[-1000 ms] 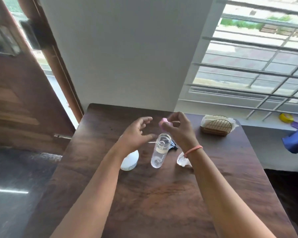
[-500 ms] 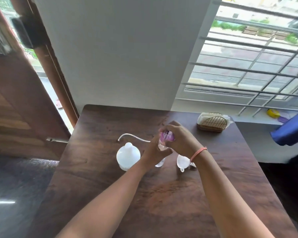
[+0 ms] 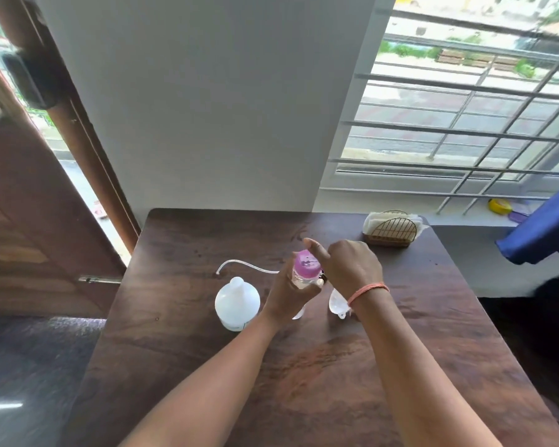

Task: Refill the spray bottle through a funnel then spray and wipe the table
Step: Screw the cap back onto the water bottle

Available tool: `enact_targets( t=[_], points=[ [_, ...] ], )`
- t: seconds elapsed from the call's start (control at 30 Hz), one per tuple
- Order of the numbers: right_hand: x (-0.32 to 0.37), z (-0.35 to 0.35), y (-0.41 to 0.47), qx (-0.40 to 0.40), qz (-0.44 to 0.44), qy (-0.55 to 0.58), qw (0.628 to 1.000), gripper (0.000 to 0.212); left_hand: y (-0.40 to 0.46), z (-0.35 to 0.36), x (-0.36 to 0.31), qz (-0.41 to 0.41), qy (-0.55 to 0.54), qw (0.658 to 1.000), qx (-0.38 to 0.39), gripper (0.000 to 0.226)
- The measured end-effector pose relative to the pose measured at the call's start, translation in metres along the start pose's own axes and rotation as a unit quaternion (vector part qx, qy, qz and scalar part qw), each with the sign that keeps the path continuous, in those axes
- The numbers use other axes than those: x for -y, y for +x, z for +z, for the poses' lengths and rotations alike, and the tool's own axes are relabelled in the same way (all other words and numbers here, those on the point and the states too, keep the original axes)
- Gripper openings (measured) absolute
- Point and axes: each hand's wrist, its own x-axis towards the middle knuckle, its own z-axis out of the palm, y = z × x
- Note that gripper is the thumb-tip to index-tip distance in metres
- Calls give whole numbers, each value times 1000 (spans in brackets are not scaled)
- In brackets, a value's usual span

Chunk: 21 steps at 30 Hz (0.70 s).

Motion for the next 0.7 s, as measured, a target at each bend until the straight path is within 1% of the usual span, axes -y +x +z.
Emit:
enact_targets(
  t=[0.03,0.1,0.13,0.17,0.2,0.23,0.3,0.33,0.37,0.4,0.43,0.47,0.5,0.53,0.6,0.63,0.67,0.7],
  points=[
    [-2,-2,2,-16,-11,16,1000,63,0,0,-2,3,0,1000,-3,51],
    [-2,-4,4,-18,-59,110,992,50,1,0,-1,10,0,1000,0,51],
    [-1,-4,4,0,-88,145,985,42,3,1,0,10,-4,1000,5,51],
    [1,-3,2,27,-107,155,982,38,3,1,-1,9,-9,1000,10,51],
    [2,-2,2,49,-109,140,983,38,4,1,0,9,-8,1000,14,51],
    [1,-2,2,52,-95,98,989,43,4,1,0,11,-7,1000,11,50],
    [-2,-8,4,-3,-60,15,998,57,3,2,2,14,-3,1000,0,45],
    [-5,-9,6,-31,-54,24,998,58,3,3,3,13,-3,1000,-1,43],
    [-7,-10,7,-38,-62,65,995,53,3,3,3,13,0,1000,-1,43],
    [-8,-9,8,-23,-78,107,991,48,4,3,3,12,7,1000,2,45],
    [-8,-7,10,9,-99,137,986,44,5,3,4,13,15,1000,5,47],
    [-8,-4,10,45,-110,143,983,45,5,3,3,15,21,1000,11,48],
    [-7,-1,10,65,-109,130,983,49,5,3,2,18,25,999,13,48],
    [-6,0,10,58,-96,92,989,55,5,3,1,19,28,999,7,46],
    [-5,-4,10,-20,-60,12,998,64,5,3,3,18,21,1000,-6,43],
    [-5,-6,10,-48,-56,20,997,61,5,3,4,16,17,1000,-6,43],
    [-5,-7,11,-50,-66,57,995,53,6,2,4,11,16,1000,-3,44],
    [-5,-7,12,-24,-88,104,990,41,6,2,4,7,17,1000,3,47]
  ],
)
